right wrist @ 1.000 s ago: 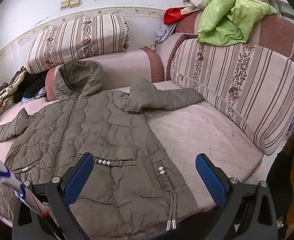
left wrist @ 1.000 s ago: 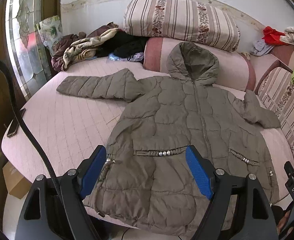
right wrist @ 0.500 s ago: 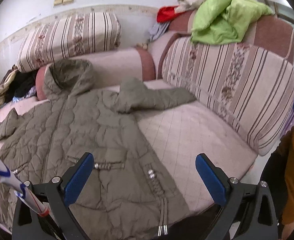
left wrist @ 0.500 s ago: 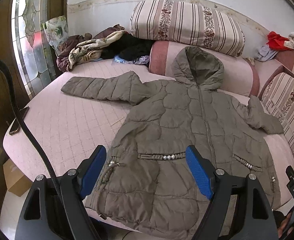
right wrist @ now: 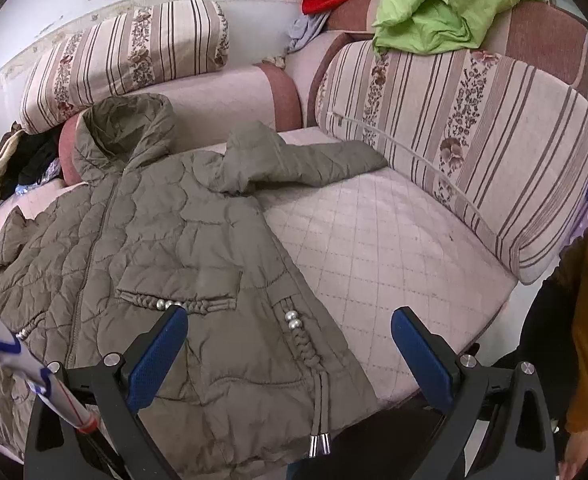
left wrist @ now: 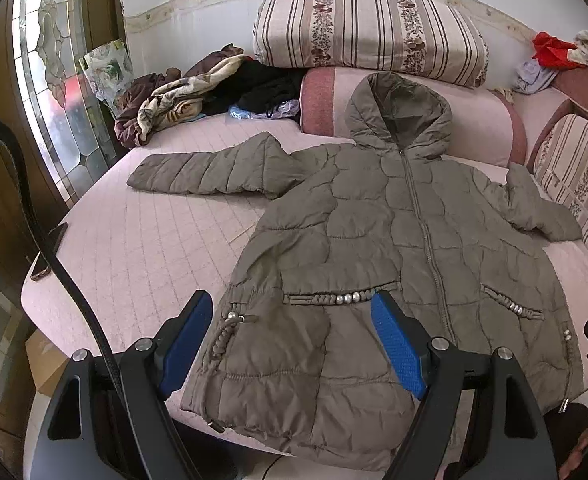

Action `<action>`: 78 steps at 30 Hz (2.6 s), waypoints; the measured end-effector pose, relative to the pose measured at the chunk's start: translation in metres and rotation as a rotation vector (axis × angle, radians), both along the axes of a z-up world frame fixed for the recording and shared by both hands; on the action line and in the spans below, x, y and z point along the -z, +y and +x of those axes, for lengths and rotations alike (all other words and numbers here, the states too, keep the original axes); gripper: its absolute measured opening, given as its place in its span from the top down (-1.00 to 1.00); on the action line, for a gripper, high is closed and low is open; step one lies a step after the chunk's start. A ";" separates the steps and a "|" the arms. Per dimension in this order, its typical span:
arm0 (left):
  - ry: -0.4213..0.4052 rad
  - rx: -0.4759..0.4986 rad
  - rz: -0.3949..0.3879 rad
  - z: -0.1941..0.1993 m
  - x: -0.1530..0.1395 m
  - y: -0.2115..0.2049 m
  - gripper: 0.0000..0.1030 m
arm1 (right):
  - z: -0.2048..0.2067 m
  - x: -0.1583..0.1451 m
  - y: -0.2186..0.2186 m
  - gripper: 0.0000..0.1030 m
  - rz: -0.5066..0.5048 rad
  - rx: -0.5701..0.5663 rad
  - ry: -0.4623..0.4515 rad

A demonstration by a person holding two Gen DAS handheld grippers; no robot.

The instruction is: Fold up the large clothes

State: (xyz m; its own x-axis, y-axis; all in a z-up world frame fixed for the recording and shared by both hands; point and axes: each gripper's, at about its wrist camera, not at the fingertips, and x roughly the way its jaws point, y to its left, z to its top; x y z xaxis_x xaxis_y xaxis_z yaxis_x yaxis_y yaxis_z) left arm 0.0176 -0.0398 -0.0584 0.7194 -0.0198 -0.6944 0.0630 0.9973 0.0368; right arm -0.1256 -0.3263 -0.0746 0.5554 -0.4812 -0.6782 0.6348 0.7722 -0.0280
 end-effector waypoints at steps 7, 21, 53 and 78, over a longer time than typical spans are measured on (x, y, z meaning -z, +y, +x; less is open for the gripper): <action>0.038 -0.007 -0.008 0.001 0.007 0.004 -0.57 | 0.003 0.007 0.004 -1.00 0.005 -0.016 0.043; 0.039 0.044 0.040 0.000 0.016 -0.005 -0.57 | 0.011 0.024 0.007 -1.00 0.015 -0.026 0.112; 0.111 0.051 0.071 0.003 0.028 -0.010 -0.57 | 0.023 0.022 -0.001 -1.00 -0.016 -0.098 0.163; 0.140 0.021 0.068 0.010 0.032 -0.007 -0.57 | 0.034 0.033 -0.002 -1.00 0.011 -0.107 0.202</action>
